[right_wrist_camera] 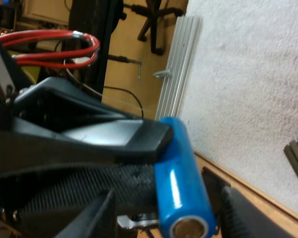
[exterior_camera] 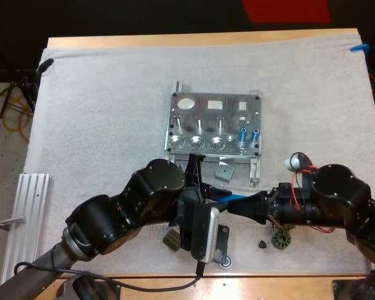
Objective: Load cells from right to left
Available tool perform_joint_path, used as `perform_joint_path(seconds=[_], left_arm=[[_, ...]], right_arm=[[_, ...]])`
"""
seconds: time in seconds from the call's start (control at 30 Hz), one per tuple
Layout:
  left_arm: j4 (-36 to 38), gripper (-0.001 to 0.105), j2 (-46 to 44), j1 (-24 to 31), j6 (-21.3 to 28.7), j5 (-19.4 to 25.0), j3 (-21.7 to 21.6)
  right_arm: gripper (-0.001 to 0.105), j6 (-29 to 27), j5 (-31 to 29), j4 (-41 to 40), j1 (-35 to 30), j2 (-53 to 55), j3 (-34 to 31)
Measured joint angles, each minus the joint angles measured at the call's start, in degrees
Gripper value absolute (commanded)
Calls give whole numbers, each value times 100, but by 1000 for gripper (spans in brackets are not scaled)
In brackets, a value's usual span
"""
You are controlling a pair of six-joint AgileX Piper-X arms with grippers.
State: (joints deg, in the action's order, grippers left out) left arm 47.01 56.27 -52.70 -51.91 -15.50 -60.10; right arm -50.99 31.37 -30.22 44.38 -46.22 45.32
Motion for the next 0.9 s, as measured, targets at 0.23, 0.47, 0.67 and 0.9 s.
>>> perform_joint_path(seconds=[0.23,0.47,0.67,0.9], left_arm=[[0,0,0,0,-12,0,0],[0,0,0,0,-17,0,0],[-9,0,0,0,-17,13,0],[-9,0,0,0,-17,14,0]], right_arm=[[47,0,-87,0,-2,0,0],[20,0,-189,0,-2,0,0],[11,0,-235,0,-2,0,0],[11,0,-235,0,-2,0,0]])
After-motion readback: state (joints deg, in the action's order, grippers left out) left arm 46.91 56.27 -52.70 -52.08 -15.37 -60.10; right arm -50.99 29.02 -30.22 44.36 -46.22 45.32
